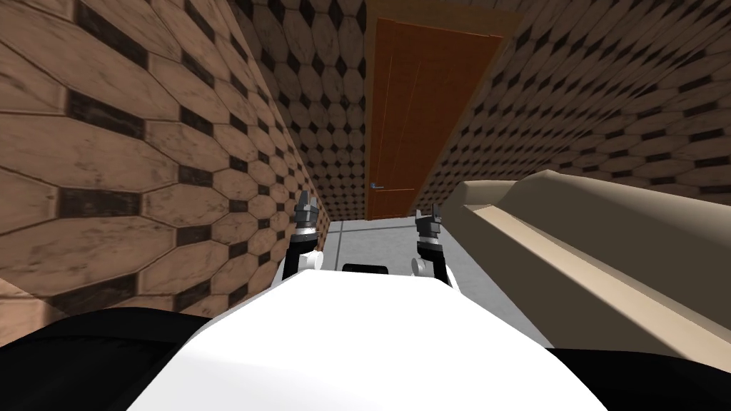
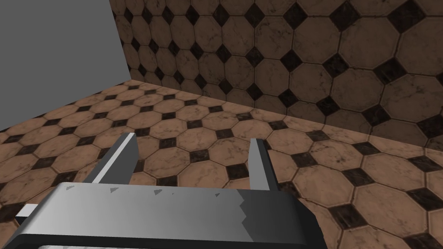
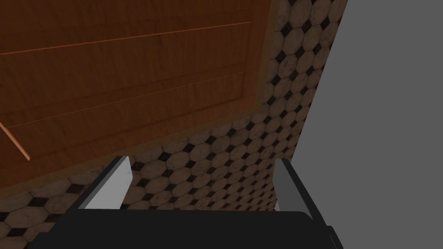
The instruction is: Pull the door open
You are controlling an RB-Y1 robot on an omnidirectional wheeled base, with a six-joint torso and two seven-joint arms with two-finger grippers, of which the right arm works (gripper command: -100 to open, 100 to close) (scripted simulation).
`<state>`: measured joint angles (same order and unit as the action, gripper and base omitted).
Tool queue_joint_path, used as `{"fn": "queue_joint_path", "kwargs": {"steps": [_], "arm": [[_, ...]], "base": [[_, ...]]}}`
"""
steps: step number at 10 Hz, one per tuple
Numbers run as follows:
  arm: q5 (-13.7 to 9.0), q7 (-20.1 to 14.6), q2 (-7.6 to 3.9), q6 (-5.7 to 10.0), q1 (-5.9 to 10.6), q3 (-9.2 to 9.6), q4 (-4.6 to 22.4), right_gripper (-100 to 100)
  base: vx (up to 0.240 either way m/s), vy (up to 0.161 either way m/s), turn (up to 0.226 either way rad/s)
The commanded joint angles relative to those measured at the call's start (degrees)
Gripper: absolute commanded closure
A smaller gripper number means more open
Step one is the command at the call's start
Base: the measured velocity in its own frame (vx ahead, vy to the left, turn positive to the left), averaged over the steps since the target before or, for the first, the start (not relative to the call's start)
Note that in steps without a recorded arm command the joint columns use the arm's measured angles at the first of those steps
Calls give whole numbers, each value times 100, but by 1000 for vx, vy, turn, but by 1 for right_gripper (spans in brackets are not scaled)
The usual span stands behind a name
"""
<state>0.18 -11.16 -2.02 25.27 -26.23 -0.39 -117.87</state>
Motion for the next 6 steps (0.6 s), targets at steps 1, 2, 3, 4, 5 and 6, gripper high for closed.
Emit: {"fn": "queue_joint_path", "kwargs": {"steps": [1, 2, 3, 4, 5, 6], "arm": [[29, -33, -49, 52, 75, -26, 195, -100], [50, -51, -78, 96, 119, -39, 325, -100], [72, -71, -107, 145, 167, -54, 469, -100], [94, -91, -136, 194, 215, -68, 612, -100], [117, -111, -165, 242, 263, -82, 756, -100], [139, -131, -194, 291, 311, -97, 900, -100]], "base": [[93, 17, 17], [89, 30, 15], [105, 41, 22], [104, 38, 20], [101, 40, 22], [106, 38, 23]]}}
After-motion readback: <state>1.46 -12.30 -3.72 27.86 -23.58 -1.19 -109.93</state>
